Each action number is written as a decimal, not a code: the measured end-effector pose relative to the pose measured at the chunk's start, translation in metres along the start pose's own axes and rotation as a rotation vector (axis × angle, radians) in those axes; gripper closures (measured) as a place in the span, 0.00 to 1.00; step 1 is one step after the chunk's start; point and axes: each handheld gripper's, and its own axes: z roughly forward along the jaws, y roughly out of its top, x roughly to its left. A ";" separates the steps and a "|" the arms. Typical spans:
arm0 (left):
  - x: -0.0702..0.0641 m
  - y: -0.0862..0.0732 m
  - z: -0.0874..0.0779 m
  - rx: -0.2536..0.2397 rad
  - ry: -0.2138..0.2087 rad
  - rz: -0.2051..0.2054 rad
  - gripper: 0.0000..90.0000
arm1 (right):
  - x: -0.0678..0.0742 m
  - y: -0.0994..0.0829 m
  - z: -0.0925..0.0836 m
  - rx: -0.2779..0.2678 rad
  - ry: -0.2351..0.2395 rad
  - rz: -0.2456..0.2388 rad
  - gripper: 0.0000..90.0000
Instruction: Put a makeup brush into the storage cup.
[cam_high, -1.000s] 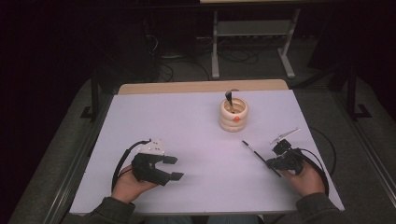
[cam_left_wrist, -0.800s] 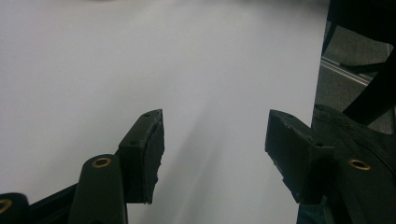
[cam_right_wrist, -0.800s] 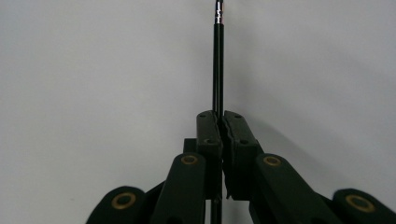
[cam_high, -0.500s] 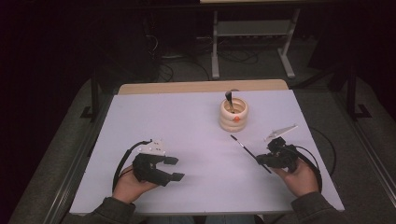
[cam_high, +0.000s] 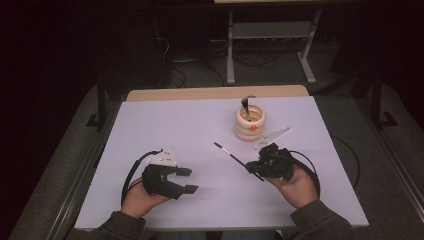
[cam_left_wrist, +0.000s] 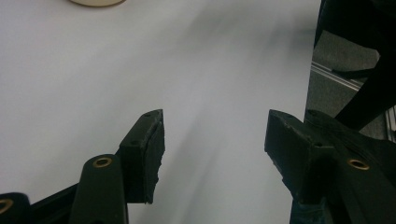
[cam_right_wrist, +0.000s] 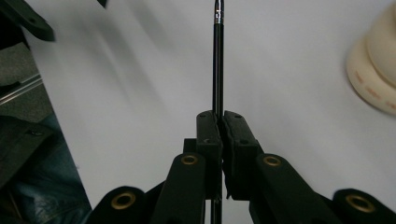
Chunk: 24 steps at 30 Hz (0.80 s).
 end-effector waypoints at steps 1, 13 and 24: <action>0.000 0.000 0.000 -0.004 0.002 0.005 0.42 | 0.003 0.003 0.000 -0.007 0.006 -0.008 0.95; 0.002 0.000 -0.004 -0.053 -0.015 -0.025 0.44 | 0.039 0.030 0.018 -0.066 0.102 -0.103 0.95; 0.007 -0.002 -0.006 -0.095 -0.046 -0.064 0.51 | 0.055 0.024 0.044 -0.112 0.183 -0.129 0.95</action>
